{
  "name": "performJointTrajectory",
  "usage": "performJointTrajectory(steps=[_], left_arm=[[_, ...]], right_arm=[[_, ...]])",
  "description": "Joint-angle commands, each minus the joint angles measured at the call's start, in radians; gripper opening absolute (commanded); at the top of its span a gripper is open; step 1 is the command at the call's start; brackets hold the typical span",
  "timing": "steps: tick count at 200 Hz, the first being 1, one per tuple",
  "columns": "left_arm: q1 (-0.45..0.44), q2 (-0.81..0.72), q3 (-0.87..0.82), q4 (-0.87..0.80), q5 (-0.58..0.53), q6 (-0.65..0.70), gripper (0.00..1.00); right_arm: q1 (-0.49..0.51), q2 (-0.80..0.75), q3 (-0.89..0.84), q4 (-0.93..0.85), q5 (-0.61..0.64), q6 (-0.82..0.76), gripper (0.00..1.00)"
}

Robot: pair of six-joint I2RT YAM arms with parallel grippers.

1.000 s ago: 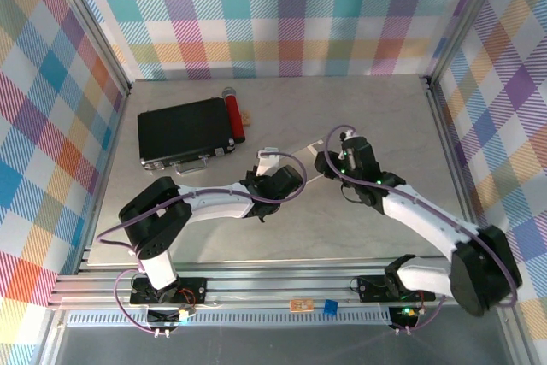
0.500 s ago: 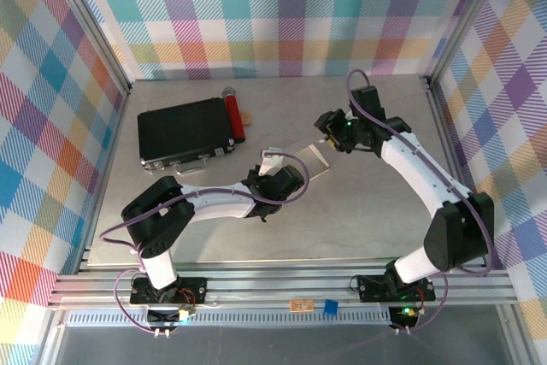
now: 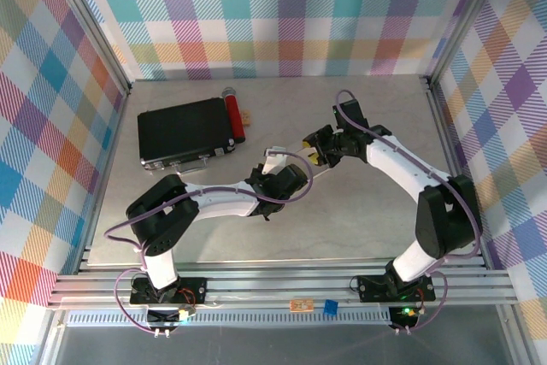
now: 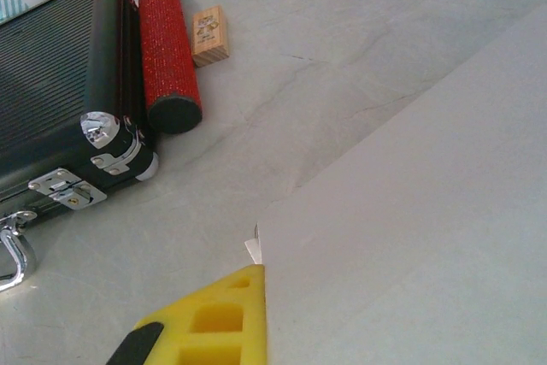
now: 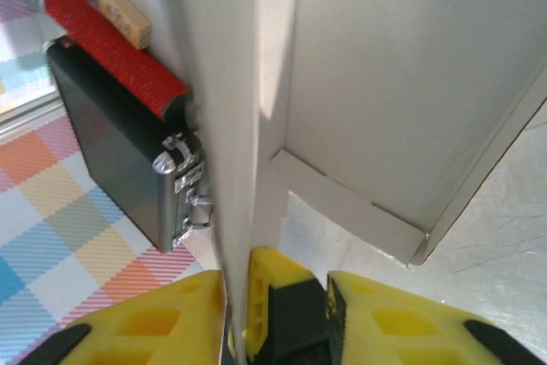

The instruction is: Fold the paper box

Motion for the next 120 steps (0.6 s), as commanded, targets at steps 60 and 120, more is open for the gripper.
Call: performJointTrajectory(steps=[60,120], left_arm=[[-0.016,-0.003,0.02,-0.082,0.091,-0.004,0.17],[-0.023,-0.357,-0.069,-0.158,0.361,-0.192,0.67]], right_arm=[[0.005,0.047,0.012,0.009,0.036,-0.054,0.04],[0.004,0.05,-0.023,0.037,0.045,-0.047,0.0]])
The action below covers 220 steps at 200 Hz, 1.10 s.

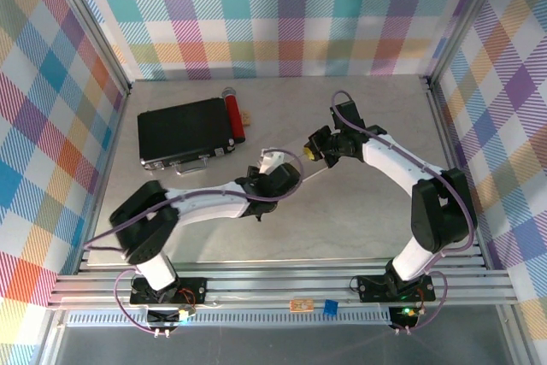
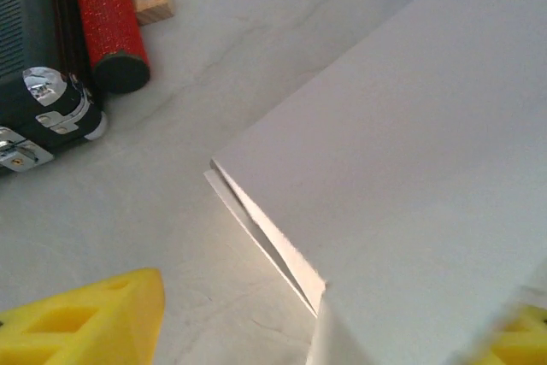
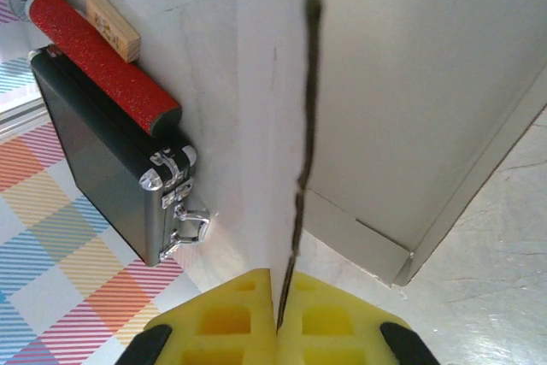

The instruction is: Fold the paper box

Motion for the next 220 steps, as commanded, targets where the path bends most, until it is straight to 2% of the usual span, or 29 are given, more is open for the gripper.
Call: performJointTrajectory(steps=[1,29,47,72,86,103,120,152,187,220], left_arm=[[-0.021,-0.193,-0.034,-0.051,0.15,-0.111,0.67],[-0.012,-0.384,-0.062,-0.122,0.245,-0.236,0.67],[0.078,-0.446,-0.053,-0.171,0.372,-0.369,0.6],[0.276,-0.413,-0.049,-0.193,0.641,-0.594,0.52],[0.32,-0.376,-0.048,-0.146,0.723,-0.674,0.47],[0.336,-0.307,-0.023,-0.107,0.787,-0.745,0.46],[0.337,-0.234,0.006,-0.107,0.818,-0.792,0.45],[0.338,-0.132,-0.033,0.077,0.84,-0.905,0.44],[0.343,-0.014,-0.042,0.218,0.873,-0.932,0.42],[0.344,0.046,-0.008,0.146,0.886,-0.896,0.41]], right_arm=[[0.004,0.013,-0.018,-0.002,0.026,-0.015,0.0],[0.002,0.016,-0.018,-0.008,0.02,-0.02,0.0],[0.0,0.015,-0.02,-0.01,0.017,-0.027,0.0],[-0.003,0.016,-0.025,-0.017,0.015,-0.044,0.0],[-0.004,0.016,-0.035,-0.015,0.016,-0.061,0.0],[-0.006,0.013,-0.053,-0.007,0.013,-0.086,0.0],[-0.007,0.013,-0.074,0.013,0.001,-0.101,0.0],[-0.009,0.013,-0.109,0.037,-0.002,-0.109,0.0],[-0.009,0.014,-0.125,0.053,-0.01,-0.087,0.0],[-0.009,0.015,-0.114,0.048,-0.011,-0.081,0.0]])
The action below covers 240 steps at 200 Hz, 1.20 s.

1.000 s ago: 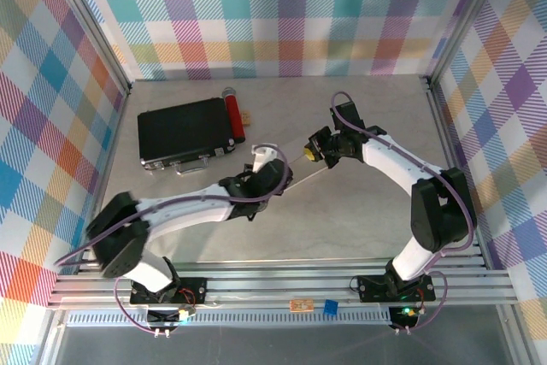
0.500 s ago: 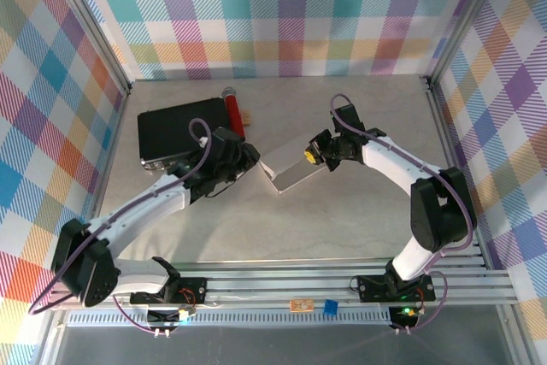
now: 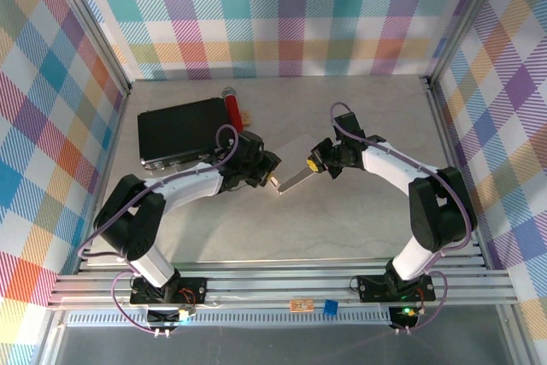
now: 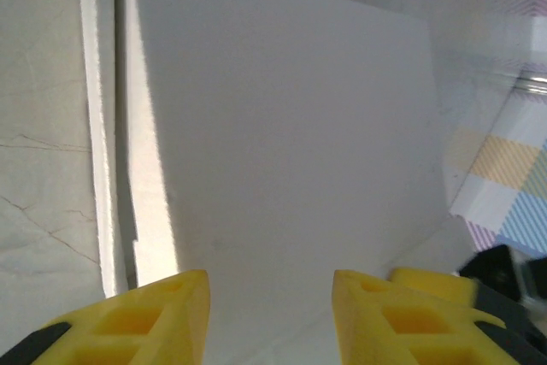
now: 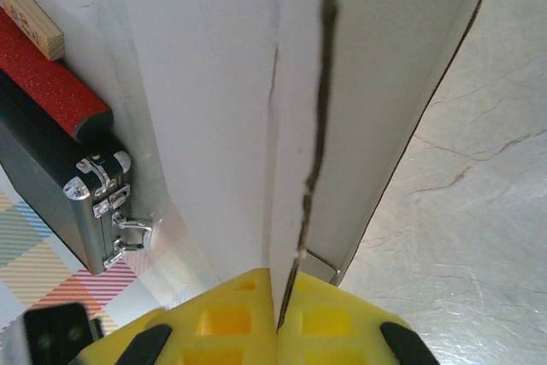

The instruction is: Fold the paper box

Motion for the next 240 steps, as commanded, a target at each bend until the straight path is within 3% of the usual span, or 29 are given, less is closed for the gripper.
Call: performJointTrajectory(steps=[1,47,69,100,127,181,240], left_arm=[[0.007,0.025,0.022,-0.01,0.027,0.0,0.41],[0.011,0.031,0.008,-0.049,0.01,0.032,0.44],[0.011,0.049,0.019,-0.056,0.011,0.035,0.39],[0.016,0.001,0.041,-0.164,-0.06,0.084,0.33],[0.031,-0.049,0.118,-0.346,-0.119,0.199,0.39],[0.091,-0.006,0.124,-0.331,0.011,0.291,0.39],[0.09,0.078,0.097,-0.2,0.091,0.234,0.45]], right_arm=[[-0.006,0.011,0.003,0.0,-0.006,-0.006,0.0],[-0.006,0.026,0.014,-0.008,-0.015,-0.004,0.0],[-0.011,0.039,0.011,-0.017,-0.019,-0.017,0.0],[-0.024,0.055,0.0,-0.045,-0.012,-0.081,0.0],[-0.035,0.07,-0.03,-0.041,-0.01,-0.116,0.0],[-0.039,0.139,-0.045,-0.02,-0.013,-0.151,0.0],[-0.04,0.171,-0.056,-0.014,-0.012,-0.149,0.0]])
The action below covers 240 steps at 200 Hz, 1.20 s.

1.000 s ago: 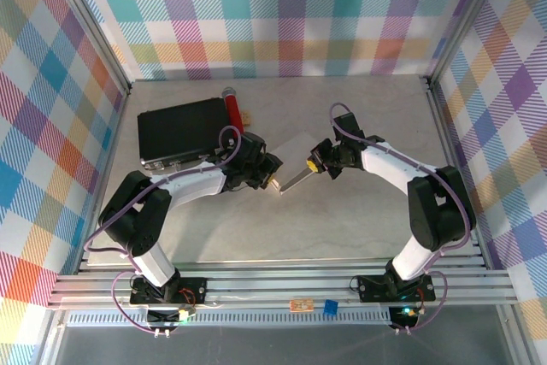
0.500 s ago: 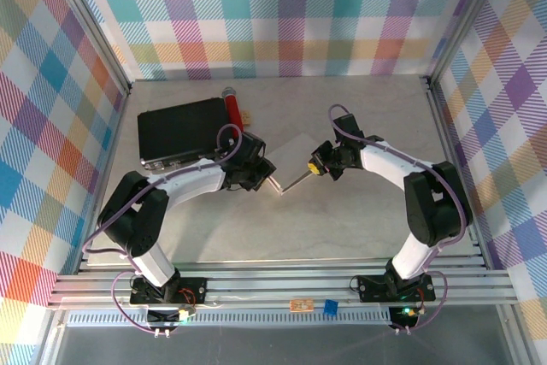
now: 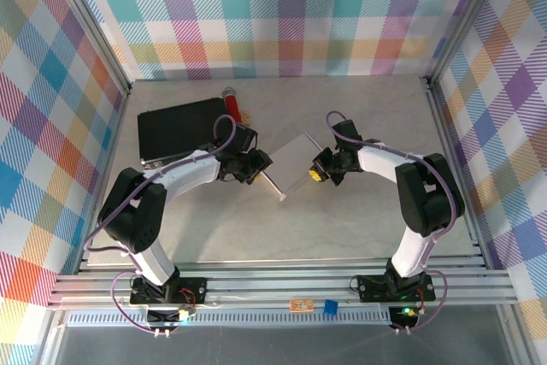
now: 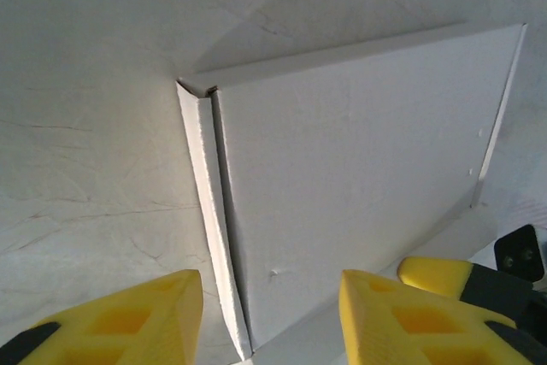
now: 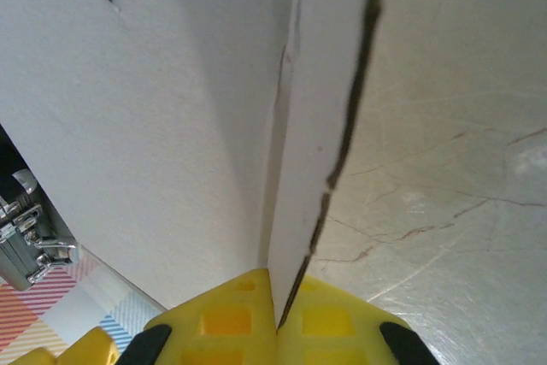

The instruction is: Fold the paper box

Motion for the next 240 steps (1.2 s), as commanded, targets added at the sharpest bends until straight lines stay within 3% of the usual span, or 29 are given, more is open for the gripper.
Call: performJointTrajectory(steps=[1,99,127,183,201,222,240], left_arm=[[0.002,0.03,-0.018,0.05,0.052,-0.019,0.44],[-0.007,0.079,-0.102,0.158,0.068,-0.05,0.28],[-0.009,0.09,-0.115,0.17,0.066,-0.052,0.17],[-0.012,0.101,-0.134,0.155,0.047,-0.034,0.16],[-0.012,0.11,-0.125,0.132,0.039,-0.017,0.11],[-0.01,0.105,-0.109,0.085,0.022,0.014,0.0],[-0.009,0.102,-0.087,0.027,0.014,0.058,0.0]], right_arm=[[-0.002,0.038,-0.026,-0.033,0.031,-0.018,0.0],[-0.001,0.004,-0.025,-0.033,0.033,-0.01,0.0],[-0.002,0.005,-0.018,-0.033,0.028,-0.009,0.0],[-0.001,-0.002,0.005,-0.05,0.022,-0.019,0.0],[-0.001,-0.012,0.025,-0.085,0.033,-0.047,0.11],[-0.003,-0.058,0.085,-0.167,0.066,-0.129,0.34],[-0.011,-0.108,0.163,-0.244,0.088,-0.242,0.49]])
